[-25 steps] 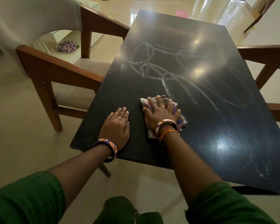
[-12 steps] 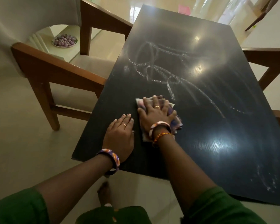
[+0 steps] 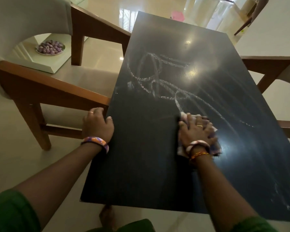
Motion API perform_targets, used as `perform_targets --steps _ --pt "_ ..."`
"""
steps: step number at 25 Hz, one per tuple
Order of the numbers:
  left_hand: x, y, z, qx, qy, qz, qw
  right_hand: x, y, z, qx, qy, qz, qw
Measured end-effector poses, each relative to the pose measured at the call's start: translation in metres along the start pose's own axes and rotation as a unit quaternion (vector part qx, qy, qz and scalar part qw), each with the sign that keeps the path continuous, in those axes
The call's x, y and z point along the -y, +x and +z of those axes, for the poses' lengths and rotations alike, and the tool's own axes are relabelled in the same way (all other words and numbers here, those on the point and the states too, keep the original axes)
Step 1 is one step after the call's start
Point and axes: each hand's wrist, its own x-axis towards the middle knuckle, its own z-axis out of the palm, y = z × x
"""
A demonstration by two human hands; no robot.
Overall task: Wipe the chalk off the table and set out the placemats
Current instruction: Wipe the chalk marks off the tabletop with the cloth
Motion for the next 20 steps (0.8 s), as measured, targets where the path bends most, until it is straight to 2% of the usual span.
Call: perform_targets --steps 3,5,7,10,12,14,16,18,20 --pt "-0.004 0.025 0.000 0.070 -0.094 -0.154 0.981 0.074 -0.048 0.032 0.033 -0.036 -0.196 0.979" --pt "-0.013 0.036 0.003 0.111 -0.133 -0.214 0.961 0.097 -0.050 0.037 0.058 -0.054 -0.255 0.964" --pt "-0.022 0.039 0.004 0.135 -0.137 -0.241 0.951 0.080 -0.022 0.030 0.050 -0.050 -0.208 0.976" --pt "-0.024 0.039 0.006 0.149 -0.123 -0.225 0.955 0.008 0.024 0.004 0.001 -0.005 -0.038 0.999" --pt "-0.022 0.040 0.008 0.150 -0.119 -0.213 0.958 -0.028 0.033 -0.016 -0.010 0.020 0.073 0.997" --pt "-0.022 0.042 0.010 0.153 -0.119 -0.210 0.958 -0.022 0.032 -0.019 -0.015 0.029 0.120 0.992" --pt "-0.022 0.044 0.010 0.157 -0.123 -0.211 0.957 0.019 0.020 -0.005 -0.013 0.019 0.062 0.998" --pt "-0.020 0.044 0.010 0.163 -0.127 -0.208 0.956 0.075 -0.004 0.018 0.012 -0.012 -0.078 0.997" --pt "-0.017 0.044 0.011 0.169 -0.124 -0.208 0.955 0.116 -0.031 0.038 0.048 -0.040 -0.201 0.977"
